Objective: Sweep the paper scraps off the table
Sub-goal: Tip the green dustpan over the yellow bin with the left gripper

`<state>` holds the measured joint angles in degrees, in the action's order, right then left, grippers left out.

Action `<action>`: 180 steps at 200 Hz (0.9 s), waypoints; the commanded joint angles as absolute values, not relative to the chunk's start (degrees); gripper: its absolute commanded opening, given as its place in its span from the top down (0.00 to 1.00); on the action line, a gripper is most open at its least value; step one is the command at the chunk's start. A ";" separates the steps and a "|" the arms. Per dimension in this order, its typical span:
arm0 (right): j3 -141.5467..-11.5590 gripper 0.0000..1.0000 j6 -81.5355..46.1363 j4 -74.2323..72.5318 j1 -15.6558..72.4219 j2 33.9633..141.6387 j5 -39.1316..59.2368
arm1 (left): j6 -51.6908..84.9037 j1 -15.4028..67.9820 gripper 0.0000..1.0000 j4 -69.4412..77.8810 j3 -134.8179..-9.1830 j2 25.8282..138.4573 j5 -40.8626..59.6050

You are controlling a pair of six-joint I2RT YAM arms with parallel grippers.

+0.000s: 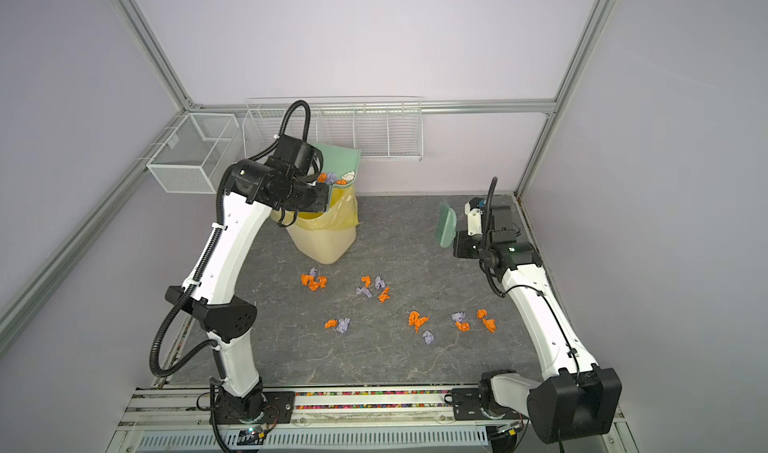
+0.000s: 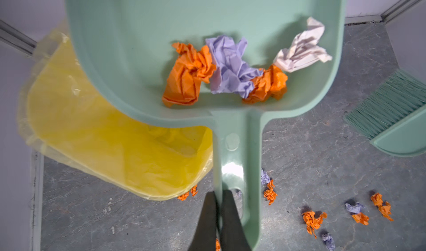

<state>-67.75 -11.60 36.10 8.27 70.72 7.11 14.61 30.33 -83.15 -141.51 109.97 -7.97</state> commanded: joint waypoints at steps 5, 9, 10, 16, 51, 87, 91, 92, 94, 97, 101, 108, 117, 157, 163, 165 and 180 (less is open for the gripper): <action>-67.93 0.93 -11.74 35.22 8.00 70.37 7.86 | 12.23 28.84 1.00 -86.87 -141.68 108.20 -14.61; -68.02 0.93 -11.73 35.16 8.00 70.55 8.03 | 11.97 28.83 1.00 -87.05 -141.48 108.18 -16.19; -68.02 0.93 -11.75 35.11 8.00 70.61 8.02 | 11.87 28.83 1.00 -87.07 -141.45 108.14 -16.53; -68.03 0.93 -11.75 35.05 8.01 70.83 8.32 | 11.33 28.83 1.00 -87.26 -140.86 107.95 -18.61; -67.67 0.93 -11.72 34.71 8.00 71.25 9.69 | 8.67 28.85 1.00 -86.12 -134.61 106.74 -34.61; -66.73 0.93 -11.49 33.84 8.00 69.84 8.17 | 5.76 29.05 1.00 -84.43 -132.33 107.14 -44.91; -66.67 0.93 -11.39 33.74 8.02 69.79 8.00 | 5.40 29.15 1.00 -84.31 -132.17 107.24 -46.02; -66.64 0.93 -11.41 33.66 8.01 69.79 7.96 | 5.34 29.17 1.00 -84.30 -132.09 107.28 -46.26; -66.63 0.93 -11.35 33.66 8.02 69.79 7.88 | 5.25 29.29 1.00 -84.29 -131.99 107.33 -46.85; -66.62 0.93 -11.39 33.54 8.00 69.79 7.83 | 4.93 29.43 1.00 -84.18 -131.69 107.36 -47.95; -66.62 0.93 -11.41 33.48 8.00 69.79 7.74 | 4.32 29.65 1.00 -83.80 -130.97 107.27 -49.07; -66.60 0.93 -11.38 33.48 8.00 69.87 7.83 | 2.90 30.12 1.00 -82.41 -128.71 106.70 -51.66; -66.62 0.93 -11.29 33.40 8.00 70.04 8.05 | 0.31 30.89 1.00 -79.34 -124.92 105.53 -54.91; -65.45 0.93 -11.26 32.74 8.00 69.81 8.62 | -8.84 34.80 1.00 -70.79 -114.60 103.54 -68.48; -65.27 0.93 -11.33 32.65 8.00 69.66 8.57 | -10.71 35.44 1.00 -68.93 -113.14 103.47 -70.89; -65.23 0.93 -11.34 32.68 8.00 69.56 8.54 | -11.38 35.64 1.00 -68.30 -112.64 103.50 -71.62; -65.02 0.93 -11.24 32.73 8.00 69.13 8.22 | -15.14 36.37 1.00 -63.89 -109.85 103.47 -77.03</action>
